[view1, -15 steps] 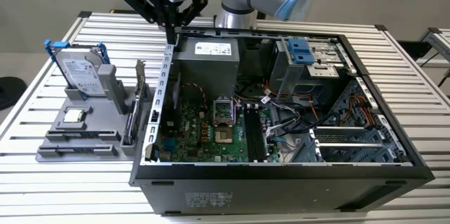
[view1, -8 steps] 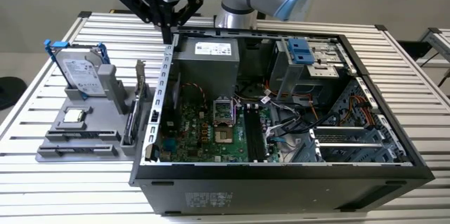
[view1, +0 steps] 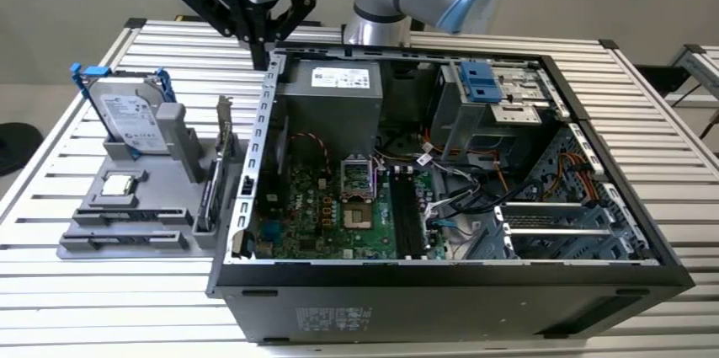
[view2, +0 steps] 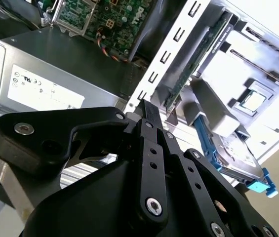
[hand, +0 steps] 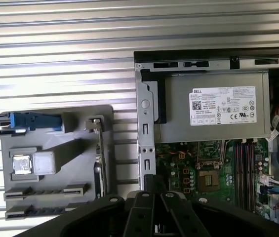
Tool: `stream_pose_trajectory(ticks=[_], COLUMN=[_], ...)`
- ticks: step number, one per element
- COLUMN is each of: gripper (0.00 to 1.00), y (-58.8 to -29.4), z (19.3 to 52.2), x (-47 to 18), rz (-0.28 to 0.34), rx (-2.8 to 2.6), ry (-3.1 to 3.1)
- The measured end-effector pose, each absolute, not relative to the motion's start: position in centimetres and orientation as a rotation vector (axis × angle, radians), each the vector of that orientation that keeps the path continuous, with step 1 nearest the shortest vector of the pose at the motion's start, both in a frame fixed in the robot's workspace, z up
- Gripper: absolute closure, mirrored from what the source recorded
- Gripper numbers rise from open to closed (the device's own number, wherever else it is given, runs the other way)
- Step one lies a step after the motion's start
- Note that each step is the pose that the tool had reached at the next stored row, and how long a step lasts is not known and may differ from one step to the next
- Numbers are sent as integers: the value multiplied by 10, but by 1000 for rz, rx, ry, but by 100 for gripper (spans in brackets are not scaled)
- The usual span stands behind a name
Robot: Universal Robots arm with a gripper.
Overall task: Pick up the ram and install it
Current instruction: 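Reach for the ram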
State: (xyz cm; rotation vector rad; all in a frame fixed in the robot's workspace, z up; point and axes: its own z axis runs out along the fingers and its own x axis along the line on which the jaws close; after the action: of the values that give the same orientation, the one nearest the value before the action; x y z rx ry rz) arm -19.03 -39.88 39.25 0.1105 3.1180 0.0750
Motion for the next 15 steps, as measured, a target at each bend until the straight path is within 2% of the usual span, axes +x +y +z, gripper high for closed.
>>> stream_pose_trajectory(ticks=[15], gripper=[100], y=[-399], z=[392], x=[-206], rz=[75], rx=[110], ry=[3118])
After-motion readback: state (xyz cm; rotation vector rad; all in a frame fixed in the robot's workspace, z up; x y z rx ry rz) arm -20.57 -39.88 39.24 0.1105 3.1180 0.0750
